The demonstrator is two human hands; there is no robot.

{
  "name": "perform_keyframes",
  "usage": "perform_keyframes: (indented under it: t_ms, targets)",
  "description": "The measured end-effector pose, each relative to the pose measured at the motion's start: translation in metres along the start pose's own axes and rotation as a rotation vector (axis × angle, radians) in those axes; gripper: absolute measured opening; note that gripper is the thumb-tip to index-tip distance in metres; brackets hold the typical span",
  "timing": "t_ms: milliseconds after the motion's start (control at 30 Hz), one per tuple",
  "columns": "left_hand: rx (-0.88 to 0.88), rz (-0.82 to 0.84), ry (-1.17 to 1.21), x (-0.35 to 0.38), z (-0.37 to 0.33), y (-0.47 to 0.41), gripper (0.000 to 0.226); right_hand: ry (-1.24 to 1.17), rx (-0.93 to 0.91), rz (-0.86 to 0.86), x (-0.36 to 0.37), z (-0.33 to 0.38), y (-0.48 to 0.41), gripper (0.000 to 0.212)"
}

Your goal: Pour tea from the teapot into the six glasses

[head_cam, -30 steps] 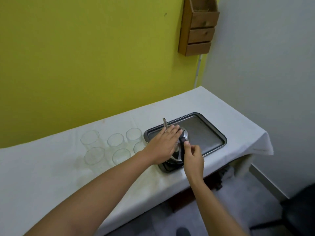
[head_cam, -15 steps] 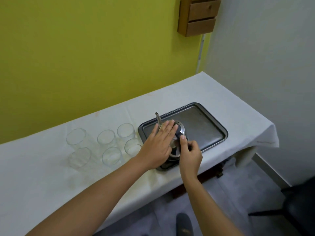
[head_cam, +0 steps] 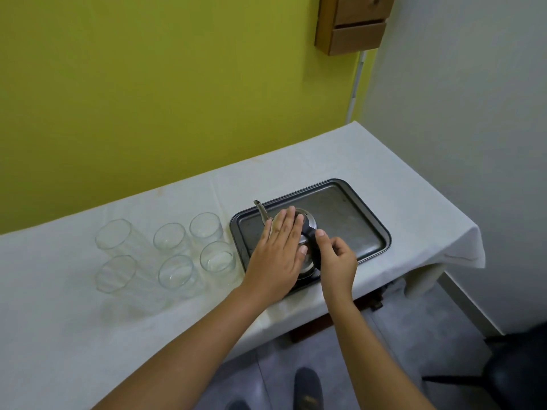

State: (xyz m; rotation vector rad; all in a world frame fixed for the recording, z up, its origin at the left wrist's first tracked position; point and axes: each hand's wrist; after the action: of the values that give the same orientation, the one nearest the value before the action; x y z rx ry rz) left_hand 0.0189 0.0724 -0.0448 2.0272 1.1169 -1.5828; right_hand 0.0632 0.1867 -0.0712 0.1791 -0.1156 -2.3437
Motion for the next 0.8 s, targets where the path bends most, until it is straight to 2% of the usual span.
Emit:
perform_keyframes:
  t_ms: [367,633,800]
  targets:
    - [-0.131,-0.044,0.076,-0.003,-0.013,-0.006,0.058,-0.095,0.040,0.139,-0.005,0.015,-0.012,0.042]
    - [-0.136,-0.218,0.096,-0.045,-0.020,-0.019,0.059,-0.145,-0.019,0.211,0.002,0.070,-0.018,0.047]
    - [-0.173,-0.340,0.056,-0.080,-0.019,-0.018,0.059,-0.150,-0.056,0.291,0.020,0.109,-0.013,0.040]
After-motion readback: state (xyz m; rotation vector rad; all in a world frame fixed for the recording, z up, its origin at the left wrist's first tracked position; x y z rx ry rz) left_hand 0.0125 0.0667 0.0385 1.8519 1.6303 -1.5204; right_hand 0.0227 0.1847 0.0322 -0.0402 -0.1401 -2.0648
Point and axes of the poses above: each hand's wrist, its own y-axis away from the middle knuckle, its own x-axis out of the palm, z = x × y, and after that the axes turned 7 degrees about y, right-handed
